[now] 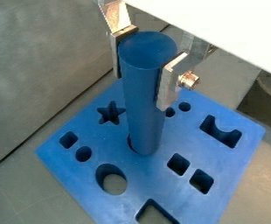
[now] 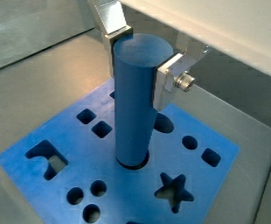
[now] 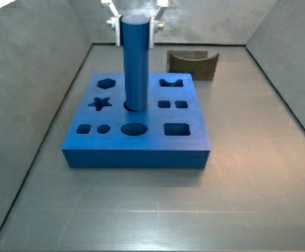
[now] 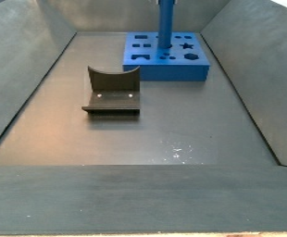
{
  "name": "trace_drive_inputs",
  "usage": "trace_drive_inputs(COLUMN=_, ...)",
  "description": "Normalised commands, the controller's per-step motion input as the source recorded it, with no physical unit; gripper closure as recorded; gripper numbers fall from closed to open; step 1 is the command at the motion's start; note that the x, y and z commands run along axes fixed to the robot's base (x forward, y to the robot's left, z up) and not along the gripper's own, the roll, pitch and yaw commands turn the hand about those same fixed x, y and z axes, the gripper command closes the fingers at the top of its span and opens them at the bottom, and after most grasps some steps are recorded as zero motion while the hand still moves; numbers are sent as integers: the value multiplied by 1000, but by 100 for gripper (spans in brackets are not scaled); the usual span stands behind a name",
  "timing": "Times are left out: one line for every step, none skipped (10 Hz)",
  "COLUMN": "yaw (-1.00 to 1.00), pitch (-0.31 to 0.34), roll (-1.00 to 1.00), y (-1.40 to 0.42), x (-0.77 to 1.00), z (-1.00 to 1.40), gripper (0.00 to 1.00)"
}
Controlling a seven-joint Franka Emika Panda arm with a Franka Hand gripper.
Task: Pick up the round object. Move up. Place the round object on the fixture. Regrasp the round object. Move to above the board. Insert the round object.
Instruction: Insert the round object.
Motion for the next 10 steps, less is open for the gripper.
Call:
trace_drive_inputs(yaw=0, pitch=-4, roll=-39, y=-86, x=-69, z=-263, gripper=100)
trace_drive_inputs(yaw=0, pitch=0, roll=-7, y=0, x=-114, z=-289, gripper=100)
trace_drive_inputs(yaw=0, pitch=0, roll=0, y=0, x=-171, z=-246, gripper=100)
trace_drive_inputs(yaw=0, pitch=0, roll=-17, y=17, x=-154, z=-194, gripper=100)
trace_drive_inputs(yaw=0, pitch=0, roll=-46, y=69, x=-131, z=-191, gripper=100)
trace_drive_inputs(yaw=0, pitch=0, roll=-101, y=74, x=-100, z=-206, gripper=100)
trace_drive_inputs(yaw=0, pitch=0, roll=-119, y=0, x=0, z=-206, gripper=100)
trace_drive_inputs(yaw=0, pitch=0, roll=-150, y=0, x=203, z=-254, gripper=100)
trace_drive_inputs(yaw=0, pitch=0, roll=-127, y=0, x=217, z=-291, gripper=100)
trace_drive_inputs(yaw=0, pitch=0, roll=-121, y=0, x=200, z=-311, gripper=100)
